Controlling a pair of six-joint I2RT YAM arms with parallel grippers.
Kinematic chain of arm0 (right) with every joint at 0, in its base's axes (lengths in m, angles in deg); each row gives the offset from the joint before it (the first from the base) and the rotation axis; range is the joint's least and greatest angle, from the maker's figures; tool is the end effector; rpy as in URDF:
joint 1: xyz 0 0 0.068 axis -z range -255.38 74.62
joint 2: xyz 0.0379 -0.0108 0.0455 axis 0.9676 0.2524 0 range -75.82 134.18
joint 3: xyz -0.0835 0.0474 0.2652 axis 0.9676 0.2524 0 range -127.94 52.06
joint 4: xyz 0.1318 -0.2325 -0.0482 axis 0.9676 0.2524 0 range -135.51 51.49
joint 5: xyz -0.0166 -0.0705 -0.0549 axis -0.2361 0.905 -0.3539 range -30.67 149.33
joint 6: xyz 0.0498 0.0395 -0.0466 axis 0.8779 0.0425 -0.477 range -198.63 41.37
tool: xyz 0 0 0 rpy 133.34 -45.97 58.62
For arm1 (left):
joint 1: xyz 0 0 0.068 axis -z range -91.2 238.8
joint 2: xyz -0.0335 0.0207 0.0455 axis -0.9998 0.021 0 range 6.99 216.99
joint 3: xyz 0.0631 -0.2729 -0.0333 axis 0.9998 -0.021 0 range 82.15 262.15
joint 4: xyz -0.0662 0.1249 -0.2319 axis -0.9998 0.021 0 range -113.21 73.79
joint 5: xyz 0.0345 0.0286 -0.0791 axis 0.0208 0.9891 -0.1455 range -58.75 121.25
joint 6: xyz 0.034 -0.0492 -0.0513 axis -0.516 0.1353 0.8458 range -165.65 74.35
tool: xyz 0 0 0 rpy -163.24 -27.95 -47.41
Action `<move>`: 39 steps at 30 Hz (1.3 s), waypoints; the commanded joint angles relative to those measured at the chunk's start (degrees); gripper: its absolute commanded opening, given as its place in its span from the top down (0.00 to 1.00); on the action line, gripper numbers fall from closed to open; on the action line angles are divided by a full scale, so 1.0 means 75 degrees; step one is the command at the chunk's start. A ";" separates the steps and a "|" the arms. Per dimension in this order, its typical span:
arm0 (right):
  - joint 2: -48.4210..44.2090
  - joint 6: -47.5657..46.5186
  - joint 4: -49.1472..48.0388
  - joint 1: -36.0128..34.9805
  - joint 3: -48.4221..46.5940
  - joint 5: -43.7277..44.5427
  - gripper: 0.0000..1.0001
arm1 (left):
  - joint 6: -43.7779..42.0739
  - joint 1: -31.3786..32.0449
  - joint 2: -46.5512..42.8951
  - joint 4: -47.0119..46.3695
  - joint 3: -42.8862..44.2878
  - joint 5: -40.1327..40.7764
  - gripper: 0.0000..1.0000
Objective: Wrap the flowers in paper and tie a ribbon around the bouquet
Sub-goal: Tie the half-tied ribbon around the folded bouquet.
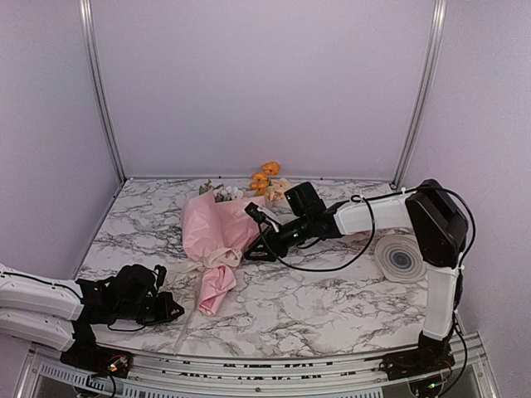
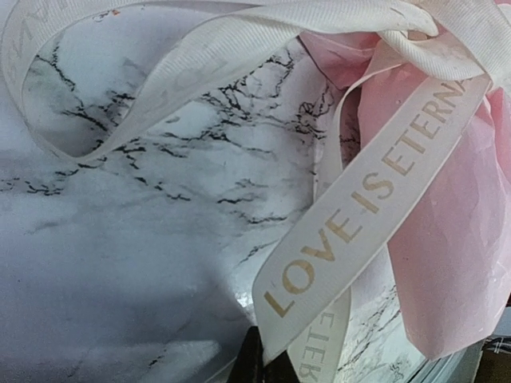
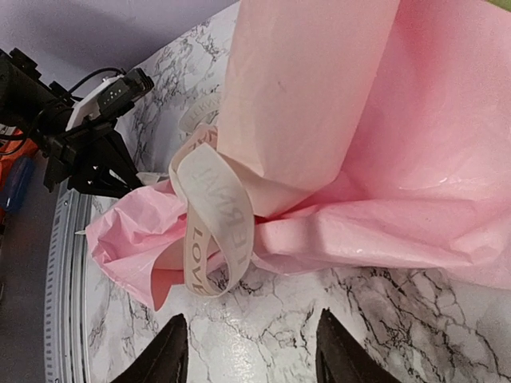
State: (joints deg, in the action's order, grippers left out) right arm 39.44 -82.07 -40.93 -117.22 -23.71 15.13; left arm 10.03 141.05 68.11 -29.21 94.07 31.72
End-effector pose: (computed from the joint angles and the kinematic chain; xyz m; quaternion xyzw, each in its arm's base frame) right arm 0.3114 0.3422 0.1592 -0.4639 0.7309 0.4460 0.2274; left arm 0.1252 -0.1606 0.1017 -0.0291 0.9173 -0.3190 0.2367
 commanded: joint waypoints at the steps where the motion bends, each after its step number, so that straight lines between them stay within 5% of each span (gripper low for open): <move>1: -0.0103 0.1119 -0.1557 -0.0130 0.0205 -0.0296 0.47 | 0.0251 0.0062 -0.0028 0.1656 -0.0441 0.0035 1.00; 16: -0.0015 -0.0173 -0.3207 -0.0733 0.0957 0.0099 0.35 | 0.0243 0.0063 -0.0023 0.1894 -0.0515 0.0133 1.00; 21: 0.0269 -0.0200 -0.2952 -0.0763 0.0614 0.0178 0.49 | 0.0198 0.0065 0.0025 0.1973 -0.0477 0.0169 1.00; 29: 0.0329 -0.0531 -0.2720 -0.0780 0.0732 0.0435 0.51 | 0.0167 0.0064 -0.0076 0.1973 -0.0483 0.0258 1.00; 34: 0.0444 -0.0462 -0.2580 -0.0774 0.0503 0.0304 0.85 | 0.0065 0.0065 0.0091 0.1960 -0.0373 0.0249 1.00; 39: 0.0292 -0.0398 -0.2514 -0.0690 0.0568 0.0245 1.00 | 0.0076 0.0065 0.0143 0.1962 -0.0431 0.0253 1.00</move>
State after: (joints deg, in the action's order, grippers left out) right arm 42.15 -85.11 -60.58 -122.73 -17.78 17.36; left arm 11.58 141.37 66.65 -26.54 93.61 32.39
